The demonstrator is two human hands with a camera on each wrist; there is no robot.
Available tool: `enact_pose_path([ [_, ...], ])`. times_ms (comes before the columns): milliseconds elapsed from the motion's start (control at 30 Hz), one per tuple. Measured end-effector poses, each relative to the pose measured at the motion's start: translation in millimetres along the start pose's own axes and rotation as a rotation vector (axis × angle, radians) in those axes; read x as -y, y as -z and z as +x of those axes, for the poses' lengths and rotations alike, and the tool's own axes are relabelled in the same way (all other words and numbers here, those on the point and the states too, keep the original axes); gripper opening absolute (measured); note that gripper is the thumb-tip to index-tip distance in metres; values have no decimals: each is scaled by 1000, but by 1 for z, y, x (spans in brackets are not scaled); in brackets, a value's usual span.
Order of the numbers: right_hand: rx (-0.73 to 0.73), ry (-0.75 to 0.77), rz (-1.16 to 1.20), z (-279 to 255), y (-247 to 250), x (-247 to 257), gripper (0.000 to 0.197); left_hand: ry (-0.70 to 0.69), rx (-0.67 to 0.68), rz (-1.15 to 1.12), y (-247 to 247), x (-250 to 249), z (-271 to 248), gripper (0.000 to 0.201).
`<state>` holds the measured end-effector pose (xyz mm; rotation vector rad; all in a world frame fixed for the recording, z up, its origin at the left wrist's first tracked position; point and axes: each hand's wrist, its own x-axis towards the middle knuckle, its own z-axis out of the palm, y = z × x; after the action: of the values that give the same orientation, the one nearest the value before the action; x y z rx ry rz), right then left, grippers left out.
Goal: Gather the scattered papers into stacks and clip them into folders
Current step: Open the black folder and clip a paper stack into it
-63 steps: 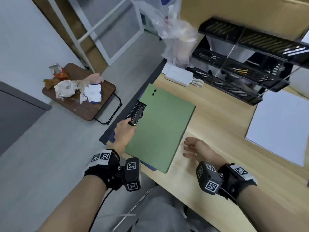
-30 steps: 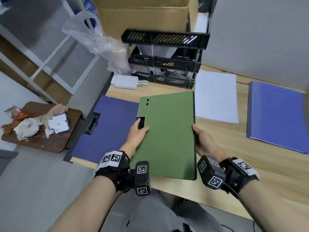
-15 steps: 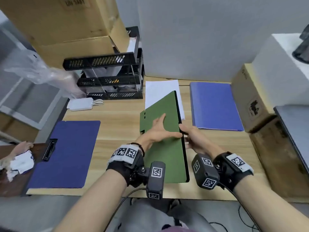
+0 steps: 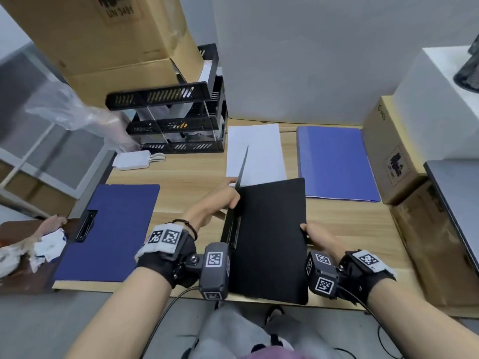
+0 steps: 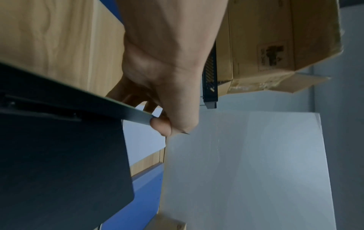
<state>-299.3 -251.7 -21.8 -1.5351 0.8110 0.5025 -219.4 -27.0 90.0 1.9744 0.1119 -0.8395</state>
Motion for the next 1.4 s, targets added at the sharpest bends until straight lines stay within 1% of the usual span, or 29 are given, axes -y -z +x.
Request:
enact_pose_path([
  [100, -91, 5, 20, 1, -4, -3, 43, 26, -26, -34, 22, 12, -5, 91],
  [133, -106, 17, 16, -1, -5, -3, 43, 36, -43, -32, 28, 15, -5, 91],
  [167, -110, 21, 17, -2, -6, -3, 41, 44, -69, -27, 35, 19, -6, 88],
  [233, -107, 21, 36, 4, -8, -6, 30, 48, -126, -42, 45, 28, -8, 75],
  [300, -100, 28, 45, 12, -11, -9, 22, 53, -142, -80, 54, 35, -10, 60],
  [367, -116, 19, 52, 21, -13, -11, 22, 46, -134, -111, 63, 43, -12, 67],
  [433, -117, -8, 37, 29, -15, -13, 20, 44, -136, -133, 74, 51, -12, 68],
  [500, -120, -21, 18, 38, -15, -18, 28, 48, -136, -155, 84, 59, -13, 63],
  [533, -124, -20, 1, 42, -13, -20, 28, 50, -141, -155, 90, 64, -12, 58],
  [633, -162, -10, -68, 46, -12, -21, 20, 74, -163, -141, 108, 82, -8, 47],
  [800, -228, -30, -103, 48, -21, -17, 15, 111, -193, -139, 133, 107, 4, 43],
  [867, -254, -35, -131, 46, -24, -15, 8, 129, -233, -137, 142, 119, 10, 40],
  [933, -264, -24, -139, 49, -26, -19, 9, 153, -273, -121, 150, 134, 17, 38],
  [1000, -265, -24, -139, 61, -23, -29, 18, 187, -287, -105, 156, 149, 26, 41],
  [1067, -256, -30, -134, 72, -22, -40, 27, 232, -285, -92, 162, 163, 37, 50],
  [1100, -255, -38, -132, 74, -22, -43, 30, 255, -295, -70, 163, 168, 43, 61],
  [1133, -258, -48, -124, 66, -28, -36, 30, 278, -322, -7, 164, 173, 50, 75],
  [1200, -281, -61, -121, 59, -36, -27, 30, 296, -349, 200, 164, 176, 61, 103],
  [1233, -284, -65, -120, 59, -40, -26, 29, 275, -330, 307, 162, 176, 66, 109],
  [1300, -301, -66, -138, 69, -43, -35, 26, 220, -243, 460, 156, 173, 75, 109],
  [1333, -309, -81, -160, 80, -42, -46, 28, 211, -197, 502, 153, 171, 79, 106],
  [1400, -341, -108, -222, 83, -44, -53, 38, 204, -110, 536, 147, 167, 90, 92],
])
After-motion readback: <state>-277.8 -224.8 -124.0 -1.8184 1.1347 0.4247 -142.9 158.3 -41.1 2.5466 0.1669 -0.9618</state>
